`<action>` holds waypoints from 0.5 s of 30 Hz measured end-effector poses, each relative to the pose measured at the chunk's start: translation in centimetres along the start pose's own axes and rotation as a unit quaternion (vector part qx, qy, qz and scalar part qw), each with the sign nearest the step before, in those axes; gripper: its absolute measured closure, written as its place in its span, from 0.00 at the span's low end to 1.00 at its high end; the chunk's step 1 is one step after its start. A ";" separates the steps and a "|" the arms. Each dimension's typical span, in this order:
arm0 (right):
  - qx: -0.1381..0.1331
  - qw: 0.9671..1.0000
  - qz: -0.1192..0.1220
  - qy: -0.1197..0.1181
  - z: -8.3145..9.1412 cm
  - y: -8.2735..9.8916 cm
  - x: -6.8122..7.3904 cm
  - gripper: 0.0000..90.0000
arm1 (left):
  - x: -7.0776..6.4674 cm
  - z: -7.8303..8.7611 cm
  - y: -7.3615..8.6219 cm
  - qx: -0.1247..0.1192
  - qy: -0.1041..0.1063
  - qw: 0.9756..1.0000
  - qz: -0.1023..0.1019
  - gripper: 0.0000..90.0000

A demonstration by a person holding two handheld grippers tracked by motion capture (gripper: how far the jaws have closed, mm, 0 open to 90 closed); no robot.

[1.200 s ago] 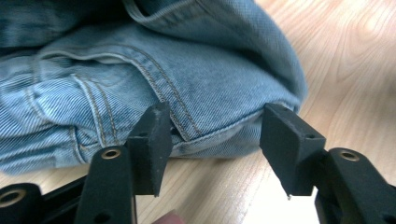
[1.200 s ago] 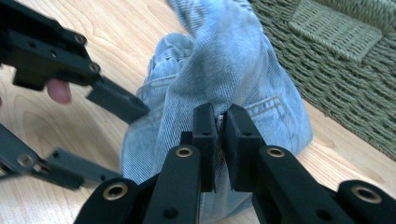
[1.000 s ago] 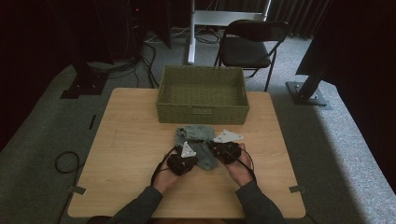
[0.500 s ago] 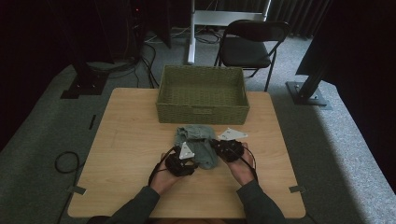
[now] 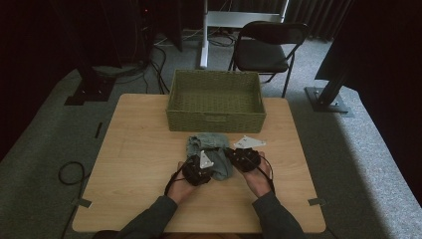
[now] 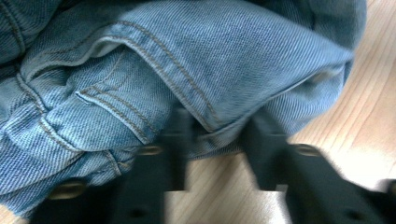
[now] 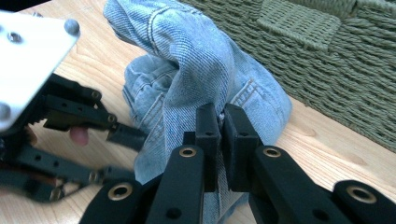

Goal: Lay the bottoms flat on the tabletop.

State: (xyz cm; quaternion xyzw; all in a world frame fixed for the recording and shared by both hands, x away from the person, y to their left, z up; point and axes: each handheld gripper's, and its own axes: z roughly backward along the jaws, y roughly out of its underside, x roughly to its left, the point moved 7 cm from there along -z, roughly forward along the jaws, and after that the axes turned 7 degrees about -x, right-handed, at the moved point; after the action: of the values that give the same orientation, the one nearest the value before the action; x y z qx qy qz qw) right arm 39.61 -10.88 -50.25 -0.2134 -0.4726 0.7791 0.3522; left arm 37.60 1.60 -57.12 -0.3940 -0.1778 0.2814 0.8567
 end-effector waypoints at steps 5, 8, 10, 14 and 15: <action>-0.014 1.000 -0.006 0.012 1.2 -0.5 -1.1 0.97 | 0.7 3.0 -0.8 -0.033 0.002 0.999 -0.006 0.90; -0.021 1.000 -0.015 0.013 1.8 -0.8 -1.6 0.97 | 1.5 4.5 -1.1 -0.051 0.002 0.999 0.009 0.90; -0.029 0.999 -0.023 0.016 2.3 -1.0 -2.2 0.97 | 2.6 5.8 -1.3 -0.065 -0.003 0.998 0.023 0.90; -0.035 0.998 -0.044 0.040 3.3 -1.2 -4.1 0.97 | 5.2 7.9 -0.9 -0.087 -0.014 0.994 0.057 0.90; -0.035 0.997 -0.052 0.045 3.4 -1.0 -4.6 0.97 | 6.6 8.6 -0.5 -0.096 -0.019 0.992 0.082 0.90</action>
State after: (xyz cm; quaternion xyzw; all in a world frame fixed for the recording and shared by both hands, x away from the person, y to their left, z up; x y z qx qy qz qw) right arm 40.71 -16.01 -47.75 -0.2359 -0.4935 0.7322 0.4058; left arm 38.34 10.42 -50.81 -0.4818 -0.1877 0.3400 0.7855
